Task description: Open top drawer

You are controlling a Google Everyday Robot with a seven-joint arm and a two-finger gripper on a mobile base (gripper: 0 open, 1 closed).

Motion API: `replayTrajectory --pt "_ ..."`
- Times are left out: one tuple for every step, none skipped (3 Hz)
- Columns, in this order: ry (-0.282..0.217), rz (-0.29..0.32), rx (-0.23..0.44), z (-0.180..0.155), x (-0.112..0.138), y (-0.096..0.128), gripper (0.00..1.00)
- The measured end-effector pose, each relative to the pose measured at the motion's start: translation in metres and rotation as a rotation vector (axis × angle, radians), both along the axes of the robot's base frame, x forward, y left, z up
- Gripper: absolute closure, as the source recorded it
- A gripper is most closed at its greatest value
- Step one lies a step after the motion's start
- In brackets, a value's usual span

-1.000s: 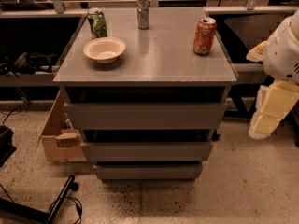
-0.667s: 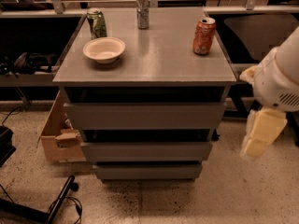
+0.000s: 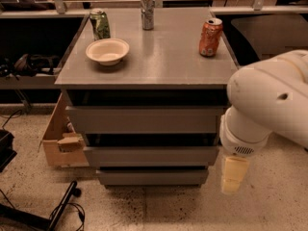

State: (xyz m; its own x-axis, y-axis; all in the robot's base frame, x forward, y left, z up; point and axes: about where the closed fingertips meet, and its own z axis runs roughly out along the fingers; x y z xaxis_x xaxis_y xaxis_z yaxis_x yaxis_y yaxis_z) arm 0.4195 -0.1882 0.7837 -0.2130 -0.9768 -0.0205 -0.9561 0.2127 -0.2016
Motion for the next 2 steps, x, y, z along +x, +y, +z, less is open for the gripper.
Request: replayTrajectory --pt "-0.001 0.011 -0.077 -0.047 0.020 0.003 0.00" --pt "-0.028 0.019 -0.117 -0.072 0.050 0.005 0.00"
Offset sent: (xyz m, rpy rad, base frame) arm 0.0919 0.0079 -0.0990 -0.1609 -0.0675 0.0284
